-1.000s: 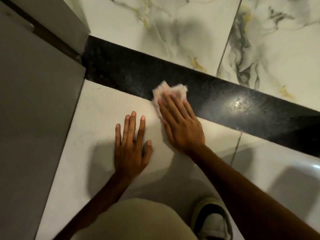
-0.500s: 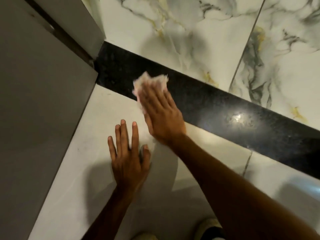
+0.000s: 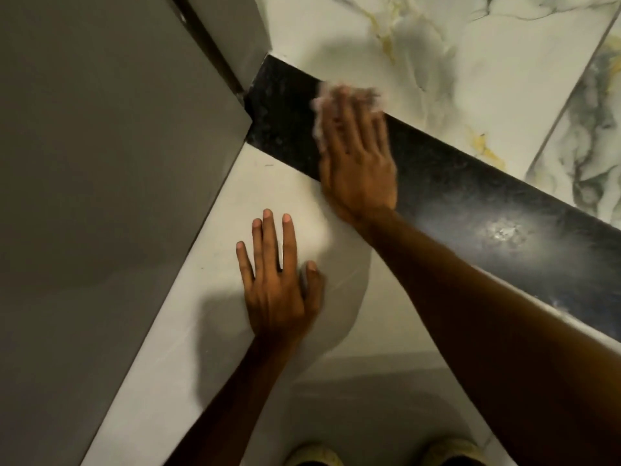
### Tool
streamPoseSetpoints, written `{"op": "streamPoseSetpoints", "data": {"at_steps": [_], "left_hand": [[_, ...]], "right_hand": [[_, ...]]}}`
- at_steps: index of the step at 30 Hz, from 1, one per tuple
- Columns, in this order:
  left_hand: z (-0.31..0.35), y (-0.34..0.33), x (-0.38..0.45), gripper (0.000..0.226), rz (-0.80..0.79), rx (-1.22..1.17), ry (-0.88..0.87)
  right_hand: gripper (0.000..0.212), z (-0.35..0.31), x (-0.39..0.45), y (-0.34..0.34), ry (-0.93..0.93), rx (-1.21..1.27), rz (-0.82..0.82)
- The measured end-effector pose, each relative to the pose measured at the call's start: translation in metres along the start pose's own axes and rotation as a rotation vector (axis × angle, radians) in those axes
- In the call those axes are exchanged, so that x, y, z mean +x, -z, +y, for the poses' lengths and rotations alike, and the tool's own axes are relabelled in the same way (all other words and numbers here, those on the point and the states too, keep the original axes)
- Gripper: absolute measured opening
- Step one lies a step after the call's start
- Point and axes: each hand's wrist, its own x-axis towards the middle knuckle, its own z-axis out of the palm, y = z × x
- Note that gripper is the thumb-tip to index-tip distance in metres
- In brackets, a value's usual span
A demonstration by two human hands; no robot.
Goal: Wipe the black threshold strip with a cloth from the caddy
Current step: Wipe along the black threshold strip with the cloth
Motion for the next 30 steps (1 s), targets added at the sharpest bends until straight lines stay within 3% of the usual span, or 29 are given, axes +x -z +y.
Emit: {"op": "streamPoseSetpoints", "data": {"at_steps": [5, 9, 13, 17, 21, 23, 25, 28, 30], "left_hand": [[0.004, 0.01, 0.004, 0.073, -0.069, -0.006, 0.05], [0.001, 0.009, 0.004, 0.074, -0.102, 0.028, 0.033], [0.0, 0.003, 0.004, 0.07, -0.036, 0.004, 0.027], [-0.002, 0.001, 0.004, 0.07, -0.045, 0.01, 0.017], [-0.003, 0.003, 0.003, 0.071, -0.073, 0.028, -0.001], [-0.002, 0.005, 0.003, 0.071, -0.096, 0.032, -0.025], [-0.001, 0.005, 0.003, 0.07, -0.103, 0.025, -0.055], [0.001, 0.003, 0.002, 0.068, -0.103, -0.011, -0.077], [0.002, 0.002, 0.0, 0.067, -0.099, -0.025, -0.098]], "right_hand": [[0.062, 0.002, -0.055, 0.005, 0.271, -0.063, -0.131], [0.061, 0.032, -0.057, 0.014, 0.144, -0.096, -0.055], [0.063, -0.003, 0.019, 0.005, -0.044, -0.058, -0.012], [0.064, -0.042, 0.048, -0.006, 0.212, -0.025, -0.089], [0.061, -0.015, -0.031, 0.002, 0.349, -0.08, -0.133], [0.059, 0.016, -0.067, 0.008, 0.304, -0.087, -0.084], [0.058, 0.038, -0.071, 0.013, 0.129, -0.063, -0.025], [0.061, 0.035, -0.037, 0.013, -0.164, -0.081, 0.045], [0.062, 0.025, -0.013, 0.009, -0.223, -0.054, 0.051]]}}
